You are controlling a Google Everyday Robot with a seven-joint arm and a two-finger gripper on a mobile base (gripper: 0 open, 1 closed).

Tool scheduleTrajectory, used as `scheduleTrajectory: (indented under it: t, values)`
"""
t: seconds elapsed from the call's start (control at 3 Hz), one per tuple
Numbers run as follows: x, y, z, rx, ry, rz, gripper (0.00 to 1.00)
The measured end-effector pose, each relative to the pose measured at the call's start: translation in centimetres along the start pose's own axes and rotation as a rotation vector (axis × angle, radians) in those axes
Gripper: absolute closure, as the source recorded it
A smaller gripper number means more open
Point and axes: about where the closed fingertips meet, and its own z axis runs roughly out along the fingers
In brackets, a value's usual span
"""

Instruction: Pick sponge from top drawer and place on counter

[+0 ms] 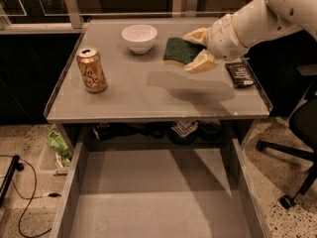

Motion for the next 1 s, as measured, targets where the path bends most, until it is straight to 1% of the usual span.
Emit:
scheduleTrajectory:
  t: [0.33,0.67,1.0]
  values:
    - [0.2,1.1,1.6,-0.036,-0.001,0.001,1.00]
    - [0.5,1.6,3.9,-0.079,-0.003,0.019,1.00]
    - [0.7,1.2,5.1,-0.095,-0.009,0.044,1.00]
